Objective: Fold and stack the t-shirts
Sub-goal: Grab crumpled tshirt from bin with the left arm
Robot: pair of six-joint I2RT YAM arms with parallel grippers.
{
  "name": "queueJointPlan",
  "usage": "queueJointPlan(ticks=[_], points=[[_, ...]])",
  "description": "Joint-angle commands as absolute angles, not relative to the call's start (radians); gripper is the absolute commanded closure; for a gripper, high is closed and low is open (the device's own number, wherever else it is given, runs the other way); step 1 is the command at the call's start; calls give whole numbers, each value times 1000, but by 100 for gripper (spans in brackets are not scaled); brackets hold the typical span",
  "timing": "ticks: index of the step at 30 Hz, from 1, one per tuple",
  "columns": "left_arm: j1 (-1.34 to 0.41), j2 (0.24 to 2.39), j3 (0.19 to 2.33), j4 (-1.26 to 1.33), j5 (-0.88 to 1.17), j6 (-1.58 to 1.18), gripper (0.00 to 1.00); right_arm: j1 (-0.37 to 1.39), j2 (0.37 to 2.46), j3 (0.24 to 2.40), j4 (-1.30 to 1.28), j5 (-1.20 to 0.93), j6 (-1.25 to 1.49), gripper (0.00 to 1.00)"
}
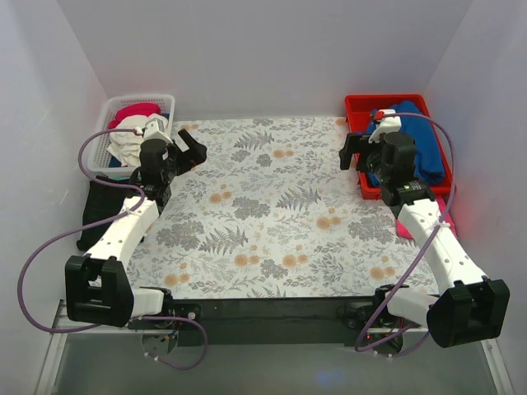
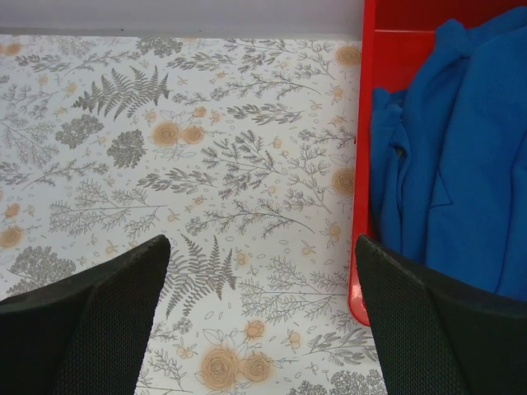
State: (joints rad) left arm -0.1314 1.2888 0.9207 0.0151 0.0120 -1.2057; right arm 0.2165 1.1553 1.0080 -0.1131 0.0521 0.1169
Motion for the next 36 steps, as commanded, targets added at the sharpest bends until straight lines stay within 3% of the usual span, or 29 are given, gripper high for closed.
queueJointPlan(ticks=[1,11,14,15,17,18,19,24,26,30,36], points=[[-133,1235,916,37,12,-1187,2,219,1158,1000,-89,66,124,2],[-133,1348,1021,31,-30,-1215,2,221,1169,1006,-110,110,144,1],[-130,1417,1116,6,-96,-1206,12,227,1164,1011,-110,118,147,2],[-124,1434,1161,-23,-139,-1200,20,232,1166,1012,-112,117,147,2],[-112,1486,1204,-29,-172,-1198,25,232,1176,1025,-107,115,150,1],[-94,1505,1222,-29,-182,-1203,35,235,1183,1031,-106,114,153,2],[-83,1526,1262,-29,-195,-1207,37,233,1189,1038,-103,112,155,2],[38,1679,1367,-34,-206,-1279,37,241,1245,1051,-75,57,172,4],[80,1733,1407,-28,-163,-1337,29,245,1270,1045,-66,55,175,5],[149,1905,1515,-41,-123,-1351,26,250,1311,1025,-31,23,183,6],[199,2042,1613,-11,-63,-1375,26,258,1354,1002,-9,8,199,8]])
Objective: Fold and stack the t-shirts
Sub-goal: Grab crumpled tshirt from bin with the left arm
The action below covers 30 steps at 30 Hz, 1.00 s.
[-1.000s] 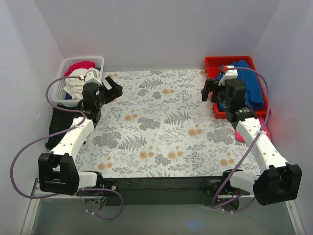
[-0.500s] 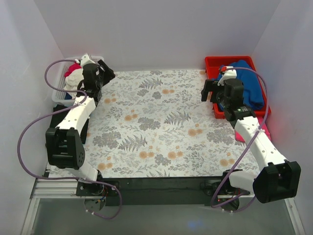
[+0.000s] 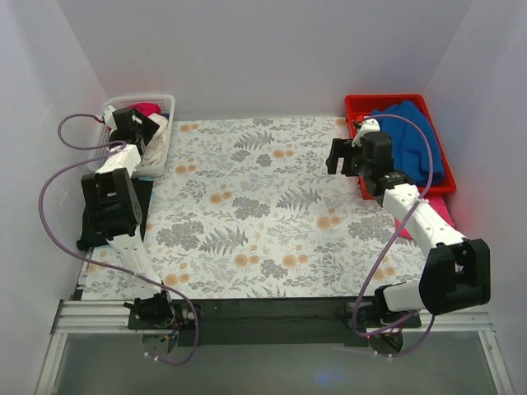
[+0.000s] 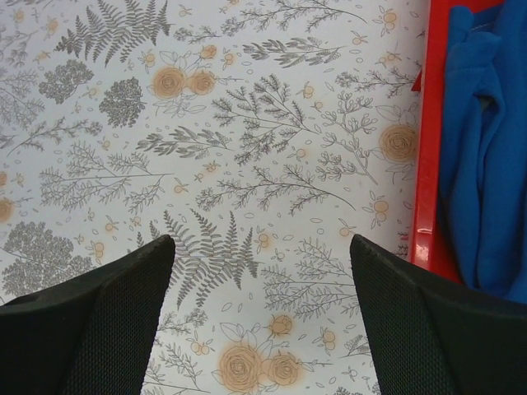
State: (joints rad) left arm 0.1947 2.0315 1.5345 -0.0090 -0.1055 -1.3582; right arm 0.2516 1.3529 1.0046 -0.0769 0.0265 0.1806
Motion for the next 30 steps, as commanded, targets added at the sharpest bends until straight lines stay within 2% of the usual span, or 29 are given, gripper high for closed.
queueJointPlan(ticks=[1,5,8,9,12,17,24,30], points=[[201,2080,1635,-15,-61,-1370,26,259,1359,997,24,9,205,8],[202,2132,1686,-31,-63,-1362,30,262,1391,996,31,8,203,9],[202,2161,1715,-38,-64,-1367,39,262,1400,994,31,8,201,9],[202,2163,1717,-40,-58,-1367,49,262,1401,994,32,8,202,9],[202,2164,1718,-41,-54,-1364,65,262,1405,988,34,8,199,9],[201,2157,1727,-54,-41,-1342,99,262,1407,983,35,8,201,10],[196,2059,1683,-52,-35,-1322,100,261,1405,988,37,-21,218,11],[167,1855,1588,-8,-44,-1301,100,262,1381,991,37,-21,229,12]])
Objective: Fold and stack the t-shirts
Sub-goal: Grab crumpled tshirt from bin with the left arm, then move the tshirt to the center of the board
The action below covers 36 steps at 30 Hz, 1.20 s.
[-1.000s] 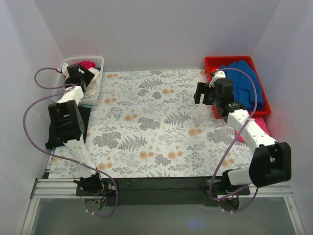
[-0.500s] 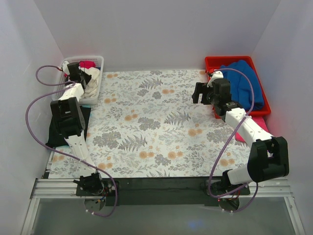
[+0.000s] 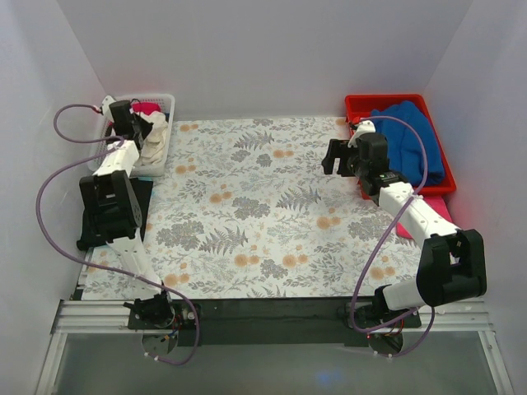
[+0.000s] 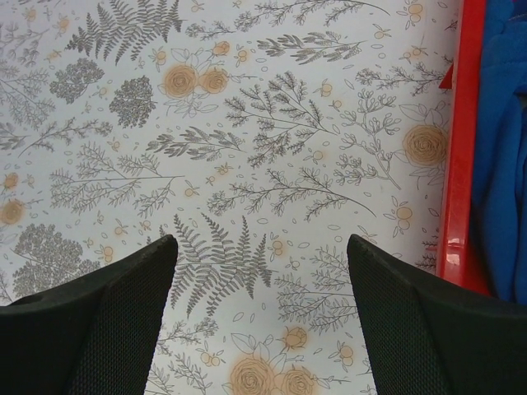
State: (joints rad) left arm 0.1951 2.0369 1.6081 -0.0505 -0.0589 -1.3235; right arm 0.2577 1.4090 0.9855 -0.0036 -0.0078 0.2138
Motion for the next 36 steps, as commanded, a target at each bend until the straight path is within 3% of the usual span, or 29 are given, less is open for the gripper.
queueJointPlan(ticks=[1,11,19,27,32,36], points=[[157,1798,1577,-6,-43,-1299,100,261,1371,996,37,-20,230,12],[57,1468,1508,98,-2,-1261,100,265,1289,1031,3,-6,219,11],[-127,1318,1536,132,199,-1186,100,267,1169,1057,-49,78,181,11],[-322,1273,1424,155,376,-1236,100,267,993,1060,-100,233,161,11],[-520,1308,1232,207,321,-1230,100,267,858,990,-107,311,187,10],[-669,1458,1148,213,256,-1210,100,267,790,959,-126,351,187,10]])
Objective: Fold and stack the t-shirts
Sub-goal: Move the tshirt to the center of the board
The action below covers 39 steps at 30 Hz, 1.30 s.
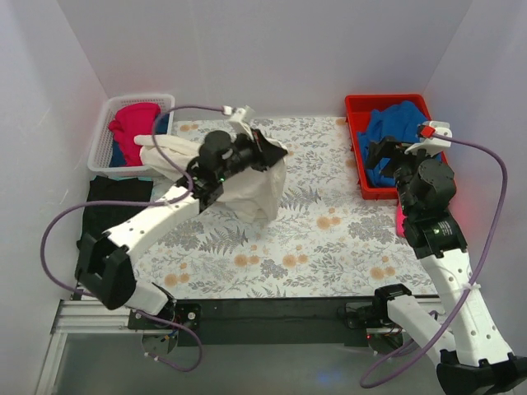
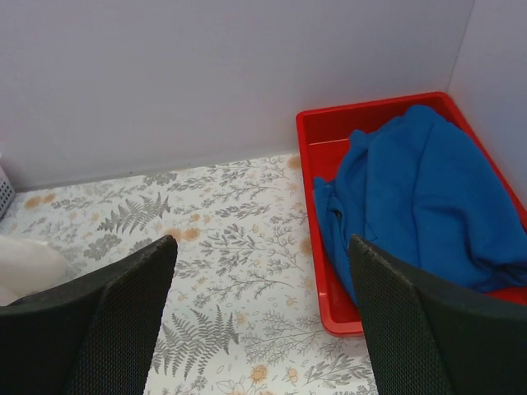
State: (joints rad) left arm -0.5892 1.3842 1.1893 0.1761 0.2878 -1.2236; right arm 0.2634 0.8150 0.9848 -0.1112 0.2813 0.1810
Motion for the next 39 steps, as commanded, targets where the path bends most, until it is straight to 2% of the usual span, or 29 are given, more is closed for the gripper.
queueJointPlan(ticks=[1,7,14,25,28,29,30,31,32,33,37,39], points=[[-720,1491,1125,218,229,-1210,100,267,784,953,-130,359,189,11],[-862,1780,1137,268,204,-1232,100,265,790,939,-167,382,176,7],[-945,1994,1319,213,152,-1189,100,268,813,940,-199,362,186,9],[-989,2083,1482,195,164,-1151,100,268,808,910,-199,393,204,9],[-991,2046,1470,180,73,-1111,98,268,804,900,-199,406,209,8],[-991,2033,1453,173,39,-1089,68,268,804,900,-199,414,210,7],[-991,2019,1439,167,14,-1082,49,268,801,896,-199,423,210,6],[-991,1984,1425,158,-41,-1069,36,268,799,894,-199,432,209,4],[-991,1967,1390,156,-98,-1059,16,267,796,893,-199,442,209,1],[-991,1944,1375,150,-133,-1043,13,268,793,885,-198,457,206,2],[-980,1820,1272,126,-291,-1019,11,268,830,887,-196,468,184,2],[-965,1737,1215,120,-340,-1023,11,270,857,888,-192,360,147,2]])
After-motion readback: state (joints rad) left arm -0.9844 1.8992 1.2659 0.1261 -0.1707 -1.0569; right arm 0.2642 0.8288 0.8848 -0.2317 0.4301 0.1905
